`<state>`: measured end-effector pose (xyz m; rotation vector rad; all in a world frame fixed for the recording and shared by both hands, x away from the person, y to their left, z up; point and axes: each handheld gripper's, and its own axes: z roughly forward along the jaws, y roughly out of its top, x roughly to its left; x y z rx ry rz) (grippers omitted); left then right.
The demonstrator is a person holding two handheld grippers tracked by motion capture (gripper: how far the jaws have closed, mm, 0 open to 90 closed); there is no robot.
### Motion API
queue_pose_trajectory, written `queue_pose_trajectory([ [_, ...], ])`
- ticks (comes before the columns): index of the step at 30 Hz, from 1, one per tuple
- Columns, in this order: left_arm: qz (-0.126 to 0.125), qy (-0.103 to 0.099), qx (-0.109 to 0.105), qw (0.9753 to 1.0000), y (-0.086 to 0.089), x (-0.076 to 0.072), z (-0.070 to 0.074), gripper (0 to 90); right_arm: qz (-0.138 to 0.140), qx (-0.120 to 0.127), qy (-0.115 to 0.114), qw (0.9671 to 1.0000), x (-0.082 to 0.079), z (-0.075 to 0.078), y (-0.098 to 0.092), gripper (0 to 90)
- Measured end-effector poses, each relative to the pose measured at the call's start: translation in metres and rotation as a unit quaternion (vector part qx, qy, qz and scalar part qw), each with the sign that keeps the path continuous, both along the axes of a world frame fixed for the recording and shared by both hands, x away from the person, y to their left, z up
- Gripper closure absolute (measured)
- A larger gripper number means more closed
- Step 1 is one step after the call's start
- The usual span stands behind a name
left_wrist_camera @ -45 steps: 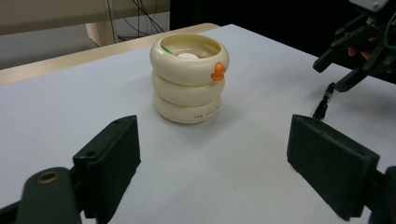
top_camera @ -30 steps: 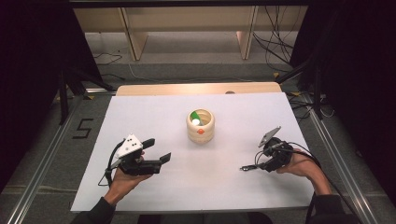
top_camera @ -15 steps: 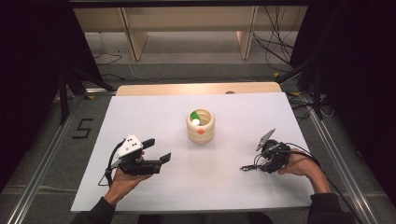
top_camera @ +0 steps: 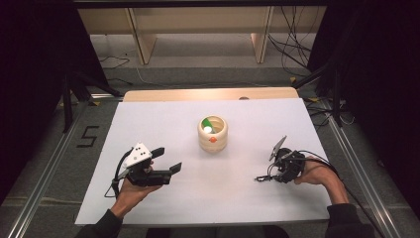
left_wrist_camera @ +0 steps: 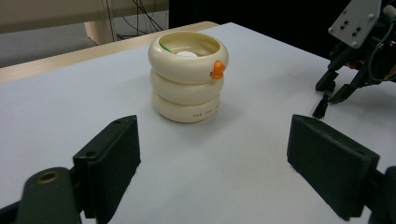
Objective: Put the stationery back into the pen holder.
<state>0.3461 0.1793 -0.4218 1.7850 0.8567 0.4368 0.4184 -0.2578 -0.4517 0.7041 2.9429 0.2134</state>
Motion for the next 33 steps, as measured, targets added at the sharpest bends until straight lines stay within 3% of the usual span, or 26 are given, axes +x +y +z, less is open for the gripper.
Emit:
queue_pose_trajectory([
  [12,-0.002,0.001,0.003,1.0000,-0.001,0.000,0.000,16.6,0.035,-0.023,0.011,0.9990,-0.001,0.001,0.008,72.1],
  [21,-0.002,0.001,0.003,1.0000,-0.001,0.000,0.000,16.6,0.060,-0.023,0.010,0.9979,-0.004,0.001,0.010,79.6],
  [27,0.000,0.001,0.001,1.0000,0.000,0.000,0.000,16.6,0.071,-0.007,-0.018,0.9973,-0.008,0.009,0.013,79.9],
  [30,-0.001,0.002,0.002,1.0000,0.000,0.000,0.000,16.6,0.074,0.009,-0.048,0.9960,-0.012,0.014,0.017,79.9],
  [33,0.000,0.002,0.002,1.0000,0.000,0.000,0.000,16.6,0.081,0.023,-0.086,0.9928,-0.015,0.020,0.022,79.9],
])
